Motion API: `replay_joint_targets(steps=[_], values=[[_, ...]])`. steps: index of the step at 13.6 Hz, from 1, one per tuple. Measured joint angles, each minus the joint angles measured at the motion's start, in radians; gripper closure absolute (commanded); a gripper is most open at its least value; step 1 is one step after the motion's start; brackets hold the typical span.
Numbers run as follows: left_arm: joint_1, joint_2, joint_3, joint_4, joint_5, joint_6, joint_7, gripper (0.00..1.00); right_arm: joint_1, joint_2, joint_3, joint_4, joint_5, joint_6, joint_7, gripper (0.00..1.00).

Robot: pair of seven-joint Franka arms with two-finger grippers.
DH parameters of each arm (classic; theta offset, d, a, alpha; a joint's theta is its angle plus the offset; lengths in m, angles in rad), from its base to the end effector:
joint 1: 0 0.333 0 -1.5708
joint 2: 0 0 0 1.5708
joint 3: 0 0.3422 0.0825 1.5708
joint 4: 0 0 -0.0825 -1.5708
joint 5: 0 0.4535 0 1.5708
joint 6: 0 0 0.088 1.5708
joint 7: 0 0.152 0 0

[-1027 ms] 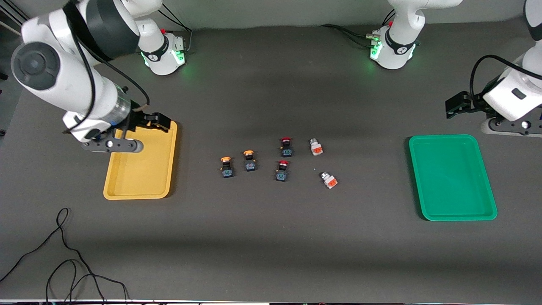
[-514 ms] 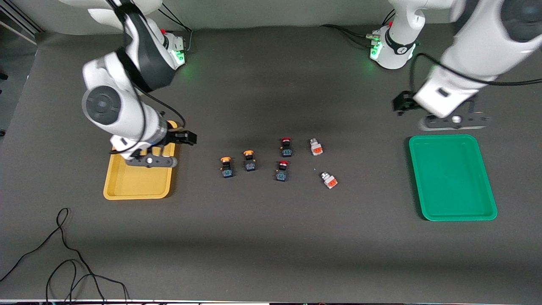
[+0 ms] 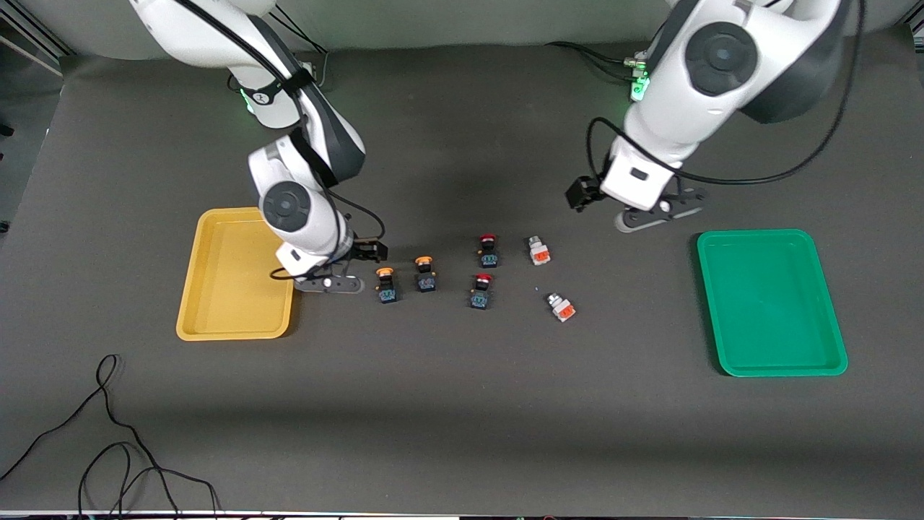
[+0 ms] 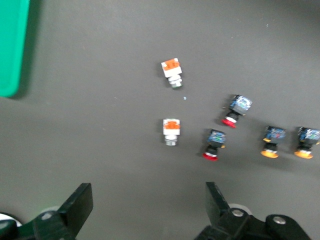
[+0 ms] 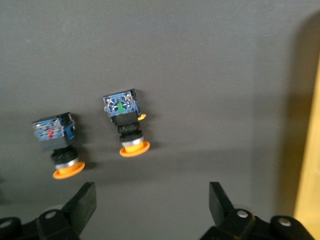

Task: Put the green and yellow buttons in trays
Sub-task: 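Grasp the blue button with the right gripper while the left gripper grasps white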

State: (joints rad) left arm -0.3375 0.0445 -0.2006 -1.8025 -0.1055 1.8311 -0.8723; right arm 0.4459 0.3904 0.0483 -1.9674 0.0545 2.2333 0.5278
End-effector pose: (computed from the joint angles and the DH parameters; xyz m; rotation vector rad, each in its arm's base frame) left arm 0.5454 -0.3391 0.4749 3.0144 0.5521 -0.1276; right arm 0.5737 0.3134 0.1938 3.1232 -0.1129 -0.2151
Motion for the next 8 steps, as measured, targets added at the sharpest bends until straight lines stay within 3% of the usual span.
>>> replay_joint_targets(steps=[6, 7, 8], values=[[-0.043, 0.064, 0.000, -0.148, 0.006, 0.223, -0.124, 0.02, 0.023, 0.146, -0.001, -0.003, 0.000, 0.191, 0.005, 0.00], [-0.053, 0.094, 0.001, -0.169, 0.031, 0.259, -0.163, 0.02, 0.023, 0.160, -0.001, -0.003, 0.000, 0.214, 0.005, 0.10], [-0.067, 0.133, 0.000, -0.183, 0.074, 0.300, -0.207, 0.02, 0.023, 0.173, -0.001, -0.003, 0.000, 0.235, 0.005, 0.46]])
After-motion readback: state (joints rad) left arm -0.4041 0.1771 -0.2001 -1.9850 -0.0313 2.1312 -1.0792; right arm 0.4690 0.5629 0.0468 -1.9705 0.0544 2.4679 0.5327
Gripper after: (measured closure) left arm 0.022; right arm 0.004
